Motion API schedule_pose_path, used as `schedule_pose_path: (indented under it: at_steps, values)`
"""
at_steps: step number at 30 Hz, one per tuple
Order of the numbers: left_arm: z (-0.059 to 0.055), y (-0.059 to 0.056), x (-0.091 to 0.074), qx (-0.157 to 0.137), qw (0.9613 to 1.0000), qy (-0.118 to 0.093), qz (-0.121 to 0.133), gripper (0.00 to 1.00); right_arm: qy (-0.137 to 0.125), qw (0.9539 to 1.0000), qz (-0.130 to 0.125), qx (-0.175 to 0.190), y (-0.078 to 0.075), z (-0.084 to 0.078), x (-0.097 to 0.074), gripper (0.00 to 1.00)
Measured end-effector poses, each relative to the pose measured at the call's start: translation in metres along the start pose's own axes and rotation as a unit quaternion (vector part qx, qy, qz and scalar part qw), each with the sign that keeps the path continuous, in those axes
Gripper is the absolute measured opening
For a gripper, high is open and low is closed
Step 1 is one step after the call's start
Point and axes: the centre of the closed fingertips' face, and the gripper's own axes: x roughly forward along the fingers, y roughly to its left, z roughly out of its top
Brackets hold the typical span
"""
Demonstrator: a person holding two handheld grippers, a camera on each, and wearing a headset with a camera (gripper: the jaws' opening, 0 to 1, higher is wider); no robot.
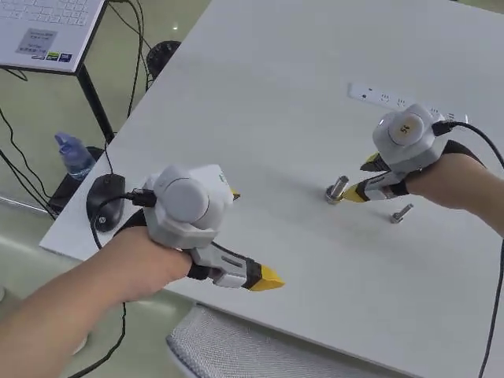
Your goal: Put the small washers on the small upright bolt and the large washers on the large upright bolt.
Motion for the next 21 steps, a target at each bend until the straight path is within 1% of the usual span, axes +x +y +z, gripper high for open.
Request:
schedule_pose_path:
  at_steps: [3,5,6,9,10,12,14,19,21]
  values:
    - [0.004,-0.004,0.001,0.003,1.0000,-0.003,0.000,0.93,-0.016,0.9996,-0.004,0.021,-0.002,-0.006,-0.011,0.44]
    - [0.004,-0.004,0.002,0.002,1.0000,-0.002,0.001,0.93,-0.025,0.9993,-0.010,0.026,-0.003,-0.009,-0.017,0.44]
    - [0.004,-0.004,0.002,0.001,1.0000,-0.002,0.002,0.93,-0.035,0.9988,-0.013,0.031,-0.003,-0.010,-0.021,0.44]
    - [0.006,-0.006,0.003,-0.002,1.0000,-0.003,0.002,0.93,-0.068,0.9961,-0.019,0.052,0.000,-0.013,-0.031,0.44]
    - [0.007,-0.007,0.004,-0.001,1.0000,-0.003,0.003,0.93,-0.074,0.9952,-0.018,0.061,0.003,-0.017,-0.034,0.44]
    - [0.009,-0.009,0.004,0.002,1.0000,-0.002,0.004,0.93,-0.091,0.9934,-0.025,0.065,0.006,-0.022,-0.040,0.44]
    - [0.010,-0.008,0.005,0.001,1.0000,-0.004,0.005,0.93,-0.104,0.9915,-0.026,0.074,0.010,-0.027,-0.045,0.45]
    - [0.010,-0.007,0.002,-0.005,0.9999,-0.005,0.011,0.93,-0.110,0.9898,-0.036,0.083,0.013,-0.040,-0.055,0.46]
    - [0.011,-0.007,0.000,-0.008,0.9998,-0.008,0.013,0.93,-0.124,0.9867,-0.039,0.098,0.013,-0.042,-0.061,0.46]
